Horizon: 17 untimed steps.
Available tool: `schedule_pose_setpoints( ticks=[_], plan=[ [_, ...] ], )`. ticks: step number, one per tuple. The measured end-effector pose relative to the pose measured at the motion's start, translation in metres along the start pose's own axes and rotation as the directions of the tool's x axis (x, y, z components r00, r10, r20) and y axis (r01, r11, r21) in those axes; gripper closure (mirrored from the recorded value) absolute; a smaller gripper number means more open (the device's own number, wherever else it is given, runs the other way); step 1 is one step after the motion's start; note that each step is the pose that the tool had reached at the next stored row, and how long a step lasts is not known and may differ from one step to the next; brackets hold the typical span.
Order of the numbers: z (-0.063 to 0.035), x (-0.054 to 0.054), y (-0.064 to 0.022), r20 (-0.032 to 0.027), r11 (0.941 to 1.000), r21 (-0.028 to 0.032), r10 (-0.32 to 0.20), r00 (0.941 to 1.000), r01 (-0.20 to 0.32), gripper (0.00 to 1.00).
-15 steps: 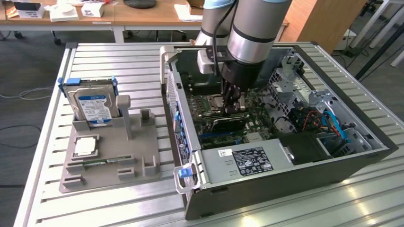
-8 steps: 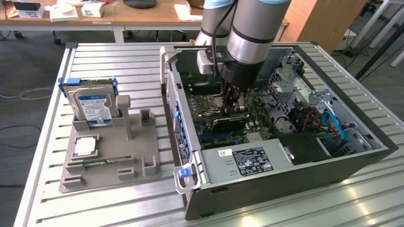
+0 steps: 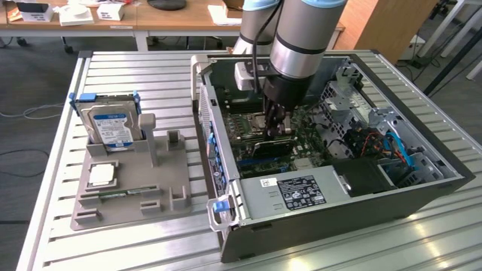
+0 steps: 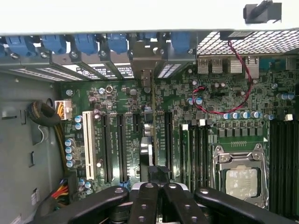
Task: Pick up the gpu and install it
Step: 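Press down on the gpu until it lock into place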
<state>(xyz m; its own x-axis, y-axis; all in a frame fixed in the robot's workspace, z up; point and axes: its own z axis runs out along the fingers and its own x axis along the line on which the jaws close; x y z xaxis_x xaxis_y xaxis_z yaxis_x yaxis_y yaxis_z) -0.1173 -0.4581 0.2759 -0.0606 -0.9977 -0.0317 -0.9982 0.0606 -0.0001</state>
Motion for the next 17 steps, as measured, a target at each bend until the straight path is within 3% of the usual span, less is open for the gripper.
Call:
schedule_pose_setpoints(
  ticks=[17],
  plan=[
    [0.0047, -0.0001, 0.0000, -0.0002, 1.0000, -0.0001, 0.000, 1.0000, 0.000, 0.89]
  ],
)
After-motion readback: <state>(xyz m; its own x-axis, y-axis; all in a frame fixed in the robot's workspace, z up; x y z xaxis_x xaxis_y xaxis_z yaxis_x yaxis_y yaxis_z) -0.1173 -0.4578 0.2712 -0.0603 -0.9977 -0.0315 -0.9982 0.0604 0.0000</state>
